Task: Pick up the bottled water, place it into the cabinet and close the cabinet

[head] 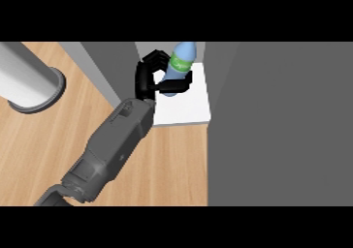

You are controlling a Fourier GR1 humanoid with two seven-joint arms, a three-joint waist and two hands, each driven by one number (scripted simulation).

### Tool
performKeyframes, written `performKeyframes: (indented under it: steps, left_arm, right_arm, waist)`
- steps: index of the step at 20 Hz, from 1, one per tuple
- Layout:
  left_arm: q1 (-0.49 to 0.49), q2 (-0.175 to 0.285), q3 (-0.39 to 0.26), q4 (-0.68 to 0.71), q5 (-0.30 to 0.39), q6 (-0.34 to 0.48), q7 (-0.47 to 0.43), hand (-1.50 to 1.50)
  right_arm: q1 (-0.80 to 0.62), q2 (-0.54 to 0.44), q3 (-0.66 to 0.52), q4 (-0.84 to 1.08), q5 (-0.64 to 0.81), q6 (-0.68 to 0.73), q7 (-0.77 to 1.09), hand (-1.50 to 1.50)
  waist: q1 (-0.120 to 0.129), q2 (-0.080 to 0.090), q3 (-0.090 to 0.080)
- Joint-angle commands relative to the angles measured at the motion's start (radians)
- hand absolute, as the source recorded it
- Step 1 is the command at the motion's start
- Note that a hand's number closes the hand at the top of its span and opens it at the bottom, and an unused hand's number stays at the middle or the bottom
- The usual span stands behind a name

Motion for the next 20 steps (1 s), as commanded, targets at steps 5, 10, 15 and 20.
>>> performKeyframes:
  steps: [5,10,15,20]
  left_arm:
    - [-0.118,0.000,0.025,0.192,-0.023,0.025,-0.067,-1.50]
    - [-0.169,0.000,0.023,0.261,-0.041,0.033,-0.060,-1.50]
    - [-0.184,0.009,0.073,0.300,-0.019,0.019,-0.086,-1.50]
    - [-0.195,0.000,0.068,0.296,-0.034,-0.026,-0.146,-1.50]
  right_arm:
    - [0.028,0.021,0.035,-0.140,-0.054,-0.024,0.045,-1.50]
    - [-0.031,0.019,0.018,-0.059,-0.012,-0.003,0.021,-1.50]
    - [-0.024,-0.007,-0.020,-0.041,-0.056,0.023,0.017,-1.50]
    - [0.007,0.002,-0.024,-0.085,-0.069,0.018,0.021,-1.50]
  waist:
    - [-0.020,0.008,-0.001]
    - [-0.008,0.008,0.001]
    - [-0.014,0.011,0.000]
    - [-0.020,0.009,0.000]
